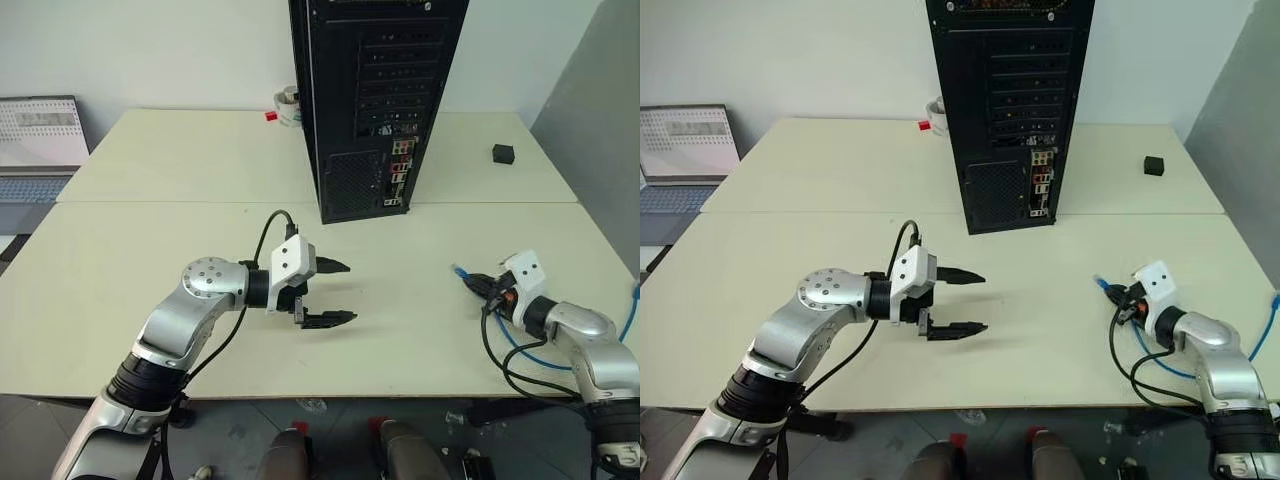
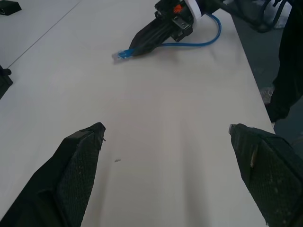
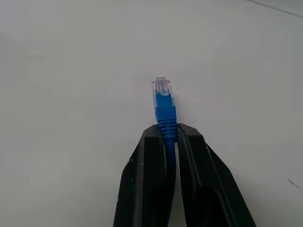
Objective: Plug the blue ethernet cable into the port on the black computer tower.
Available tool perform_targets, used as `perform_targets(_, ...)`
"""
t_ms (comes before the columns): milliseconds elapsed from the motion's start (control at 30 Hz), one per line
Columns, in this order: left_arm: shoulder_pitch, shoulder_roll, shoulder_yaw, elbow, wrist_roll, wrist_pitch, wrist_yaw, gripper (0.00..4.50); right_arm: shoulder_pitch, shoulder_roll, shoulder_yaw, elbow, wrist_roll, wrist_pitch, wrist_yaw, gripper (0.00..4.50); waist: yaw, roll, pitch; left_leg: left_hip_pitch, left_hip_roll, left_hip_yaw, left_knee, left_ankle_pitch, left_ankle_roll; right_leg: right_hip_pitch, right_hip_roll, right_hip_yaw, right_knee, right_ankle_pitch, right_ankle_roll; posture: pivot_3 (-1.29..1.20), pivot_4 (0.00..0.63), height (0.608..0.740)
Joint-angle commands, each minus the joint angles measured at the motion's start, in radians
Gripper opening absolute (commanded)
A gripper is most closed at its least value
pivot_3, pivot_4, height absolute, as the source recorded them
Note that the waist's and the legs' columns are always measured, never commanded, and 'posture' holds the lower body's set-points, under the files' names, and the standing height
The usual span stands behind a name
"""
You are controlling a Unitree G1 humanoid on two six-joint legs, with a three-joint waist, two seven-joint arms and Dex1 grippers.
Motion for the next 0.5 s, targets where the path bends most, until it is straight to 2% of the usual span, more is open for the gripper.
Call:
perform_targets(33, -0.041, -0.015, -0.002, 0.008, 0.008, -0.021, -0.012, 4.50, 0.002, -0.034, 0.043, -0.189, 0.014, 0.040, 0.048, 0.09, 0.000, 0.000, 0.000, 0.000, 0.000, 0.000, 0.000, 0.000, 0.000, 0.000, 0.000, 0.000, 0.000, 0.000, 0.000, 0.00, 0.150, 0.740)
perform_targets(300, -0.093, -0.038, -0.041, 0.058, 0.047, -0.055, -0.058, 4.50, -0.036, -0.085, 0.173, -0.455, 0.077, 0.195, 0.159, 0.09, 0.001, 0.000, 0.000, -0.003, 0.000, -0.004, 0.003, 0.000, 0.000, 0.000, 0.000, -0.003, 0.000, 0.000, 0.000, 0.00, 0.150, 0.740)
perform_targets(500, -0.113, -0.027, -0.073, 0.089, 0.092, -0.111, -0.111, 4.50, -0.093, -0.058, 0.259, -0.482, 0.068, 0.233, 0.164, 0.08, 0.001, 0.000, 0.000, -0.004, -0.001, -0.007, 0.004, 0.000, 0.000, 0.000, 0.000, -0.004, 0.000, 0.000, 0.000, 0.00, 0.150, 0.740)
